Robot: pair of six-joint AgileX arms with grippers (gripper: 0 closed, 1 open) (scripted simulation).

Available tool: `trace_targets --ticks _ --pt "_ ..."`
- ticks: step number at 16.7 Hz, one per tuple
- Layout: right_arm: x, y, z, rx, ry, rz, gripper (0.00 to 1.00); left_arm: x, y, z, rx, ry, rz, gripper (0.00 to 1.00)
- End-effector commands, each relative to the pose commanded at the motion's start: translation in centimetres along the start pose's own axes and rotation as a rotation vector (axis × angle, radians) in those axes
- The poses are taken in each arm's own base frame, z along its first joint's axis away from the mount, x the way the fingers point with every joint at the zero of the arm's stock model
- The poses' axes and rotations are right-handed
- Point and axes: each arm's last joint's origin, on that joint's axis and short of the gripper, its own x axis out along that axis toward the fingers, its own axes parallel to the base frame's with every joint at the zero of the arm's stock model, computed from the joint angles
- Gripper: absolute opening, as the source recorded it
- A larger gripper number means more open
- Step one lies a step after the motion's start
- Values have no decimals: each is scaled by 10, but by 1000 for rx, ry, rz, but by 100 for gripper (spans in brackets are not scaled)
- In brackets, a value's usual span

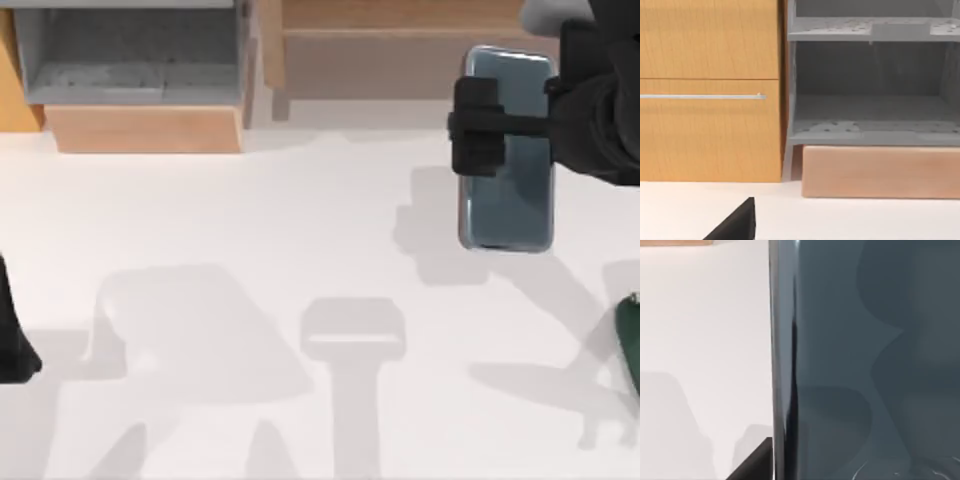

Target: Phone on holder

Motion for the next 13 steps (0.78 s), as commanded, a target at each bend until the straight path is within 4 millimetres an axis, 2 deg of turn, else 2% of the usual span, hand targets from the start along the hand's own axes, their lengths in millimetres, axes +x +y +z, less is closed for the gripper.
trace_targets --ticks 3,7,10,13 --pt "-44 -30 3 -22 -164 -11 0 0 0 0 0 0 0 100" --pt "-88 -65 -18 -59 -329 -67 0 0 0 0 0 0 0 100" --pt "-107 -85 -45 -86 -416 -122 0 0 0 0 0 0 0 100" --pt "-113 -101 -75 -107 -464 -173 0 0 0 0 0 0 0 100"
